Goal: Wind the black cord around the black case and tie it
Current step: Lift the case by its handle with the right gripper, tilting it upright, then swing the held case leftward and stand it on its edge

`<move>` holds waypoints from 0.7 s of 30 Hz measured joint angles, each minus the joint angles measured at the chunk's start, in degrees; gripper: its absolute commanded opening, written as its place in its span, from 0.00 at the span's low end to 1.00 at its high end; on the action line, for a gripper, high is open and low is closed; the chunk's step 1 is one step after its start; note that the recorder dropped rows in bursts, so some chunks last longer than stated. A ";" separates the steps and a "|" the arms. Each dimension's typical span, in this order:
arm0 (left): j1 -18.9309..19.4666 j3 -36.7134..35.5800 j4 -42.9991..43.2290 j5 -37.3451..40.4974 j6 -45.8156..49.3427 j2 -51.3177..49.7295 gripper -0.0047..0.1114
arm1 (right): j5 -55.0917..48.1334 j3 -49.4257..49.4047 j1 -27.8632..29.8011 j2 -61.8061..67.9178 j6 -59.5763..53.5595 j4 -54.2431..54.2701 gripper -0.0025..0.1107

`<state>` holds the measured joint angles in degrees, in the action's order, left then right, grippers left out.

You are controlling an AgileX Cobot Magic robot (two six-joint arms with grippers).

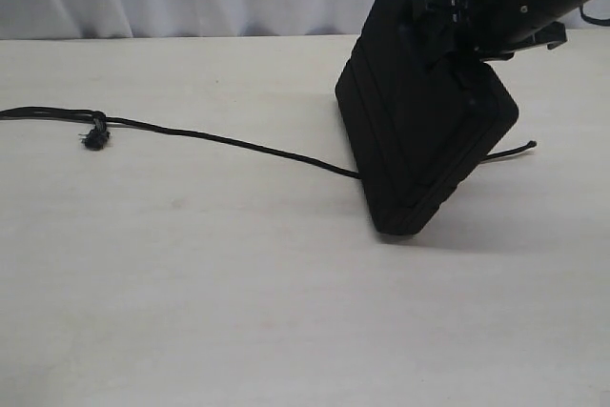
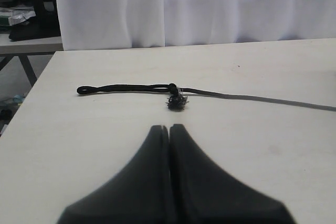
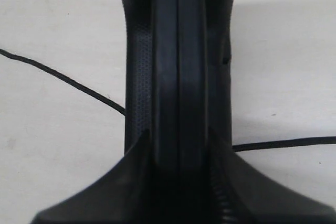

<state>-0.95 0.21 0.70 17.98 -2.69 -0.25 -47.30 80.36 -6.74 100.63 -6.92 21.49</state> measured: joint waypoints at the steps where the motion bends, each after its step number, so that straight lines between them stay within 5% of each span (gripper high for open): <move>1: 0.00 0.00 0.00 0.00 0.00 0.00 0.04 | 0.00 0.00 0.00 0.00 0.00 0.00 0.14; 7: 0.00 0.00 0.00 0.00 0.00 0.00 0.04 | -0.08 0.00 0.00 0.00 -1.13 0.49 0.32; 21: 0.00 0.00 0.00 0.00 0.00 0.00 0.04 | 0.28 -0.28 0.00 -1.13 -1.40 1.31 0.32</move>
<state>-0.95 0.21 0.70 17.98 -2.69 -0.25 -47.02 80.08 -6.74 99.50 -8.33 22.80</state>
